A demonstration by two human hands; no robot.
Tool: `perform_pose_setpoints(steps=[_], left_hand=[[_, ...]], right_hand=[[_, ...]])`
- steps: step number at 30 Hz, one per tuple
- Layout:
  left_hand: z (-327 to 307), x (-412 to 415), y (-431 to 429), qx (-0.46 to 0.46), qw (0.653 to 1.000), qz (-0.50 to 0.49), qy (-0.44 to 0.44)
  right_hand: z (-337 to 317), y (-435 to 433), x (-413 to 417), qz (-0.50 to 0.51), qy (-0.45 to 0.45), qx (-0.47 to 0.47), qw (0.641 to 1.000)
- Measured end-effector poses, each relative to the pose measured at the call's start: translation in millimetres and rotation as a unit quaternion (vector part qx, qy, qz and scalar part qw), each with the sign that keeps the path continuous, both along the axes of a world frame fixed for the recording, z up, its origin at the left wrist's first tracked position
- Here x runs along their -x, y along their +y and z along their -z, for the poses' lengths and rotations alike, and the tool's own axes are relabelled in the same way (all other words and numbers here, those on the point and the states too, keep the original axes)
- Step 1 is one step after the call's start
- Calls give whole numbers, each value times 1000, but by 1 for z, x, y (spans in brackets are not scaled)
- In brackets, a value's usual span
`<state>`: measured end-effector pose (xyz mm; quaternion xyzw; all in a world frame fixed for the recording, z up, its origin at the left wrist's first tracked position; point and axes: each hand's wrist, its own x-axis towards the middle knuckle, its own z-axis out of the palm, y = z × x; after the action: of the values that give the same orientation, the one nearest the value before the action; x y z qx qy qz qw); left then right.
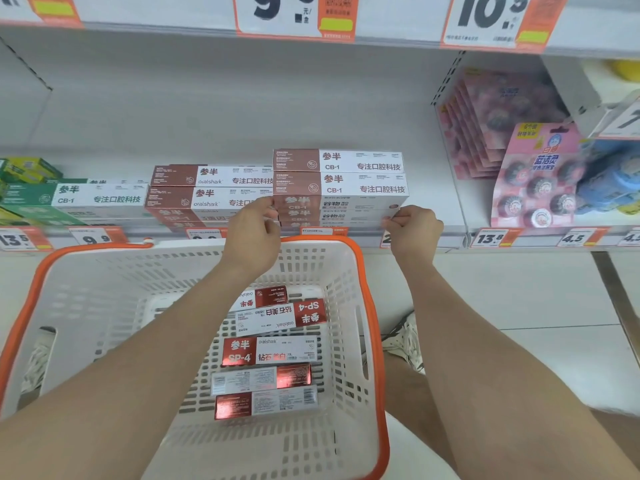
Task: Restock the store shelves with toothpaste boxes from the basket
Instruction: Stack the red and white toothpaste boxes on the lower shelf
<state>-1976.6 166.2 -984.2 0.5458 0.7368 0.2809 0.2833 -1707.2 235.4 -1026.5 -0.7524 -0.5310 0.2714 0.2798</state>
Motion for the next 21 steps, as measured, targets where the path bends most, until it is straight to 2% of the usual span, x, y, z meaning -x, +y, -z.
perform_pose_setpoints(steps=[5,9,11,14,18,21], left_hand=[[-1,2,-2,4,1000,-3,-11],[-3,16,-7,-26,999,-41,-12],[-2,31,-11,-58,995,-84,21],[-1,54,-17,-56,985,-146,71],[-7,75,-22,-35,980,-176,84],[-6,90,-21,-42,983,-155,90]], right_hand=[[-5,-7,7,18,-13,-9,1000],[-37,-12,36,113,49,-167,978],[-57,-8,54,81,25,-248,965],[-80,-6,85,33,-48,-298,953],[-95,-11,122,29,-156,-287,945],[-88,-9,132,-29,-177,-264,948]])
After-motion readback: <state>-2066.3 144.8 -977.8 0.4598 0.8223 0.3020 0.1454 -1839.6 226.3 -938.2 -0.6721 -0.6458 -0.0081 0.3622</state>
